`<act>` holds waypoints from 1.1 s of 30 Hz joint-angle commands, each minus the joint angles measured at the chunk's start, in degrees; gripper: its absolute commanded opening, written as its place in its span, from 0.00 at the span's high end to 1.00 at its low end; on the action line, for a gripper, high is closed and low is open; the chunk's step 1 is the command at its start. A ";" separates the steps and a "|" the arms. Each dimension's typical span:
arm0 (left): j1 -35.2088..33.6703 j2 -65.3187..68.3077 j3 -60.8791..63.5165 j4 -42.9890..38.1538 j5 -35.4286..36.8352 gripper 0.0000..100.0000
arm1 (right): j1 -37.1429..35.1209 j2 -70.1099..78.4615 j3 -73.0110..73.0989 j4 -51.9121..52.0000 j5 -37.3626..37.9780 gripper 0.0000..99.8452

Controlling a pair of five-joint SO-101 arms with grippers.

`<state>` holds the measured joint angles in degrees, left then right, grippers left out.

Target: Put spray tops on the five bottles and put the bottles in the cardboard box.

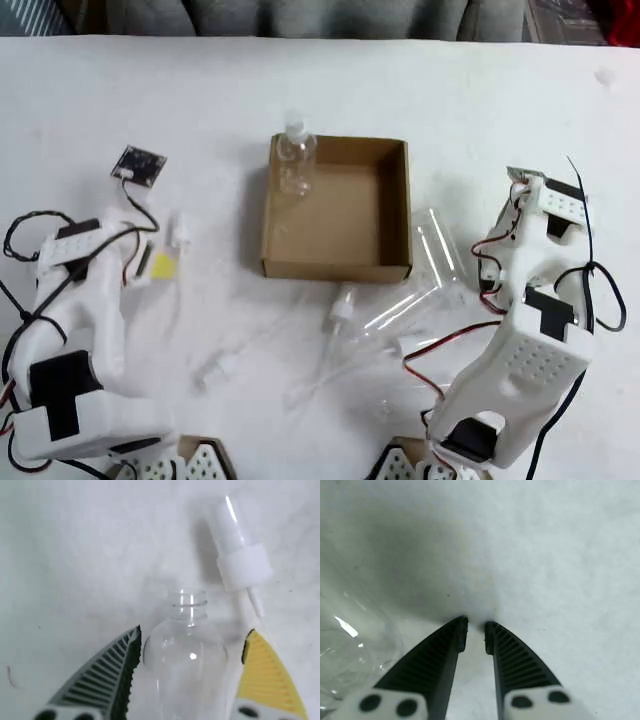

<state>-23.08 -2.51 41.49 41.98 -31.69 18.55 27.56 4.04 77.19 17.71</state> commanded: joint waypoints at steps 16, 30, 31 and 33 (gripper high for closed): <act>-1.10 2.15 -5.01 2.55 4.13 0.96 | -2.24 0.48 0.62 -0.92 0.88 0.98; -5.76 2.59 -9.32 11.43 29.98 0.98 | -2.77 -17.54 0.35 5.32 0.88 0.98; -6.64 2.59 -9.32 10.99 30.86 0.98 | -3.38 -19.82 0.26 5.76 0.88 0.98; -7.43 2.59 -9.32 10.73 31.65 0.98 | -5.76 -24.66 0.26 7.52 0.88 0.98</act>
<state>-28.26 0.31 35.34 54.46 -3.82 16.09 14.02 4.92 81.41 17.98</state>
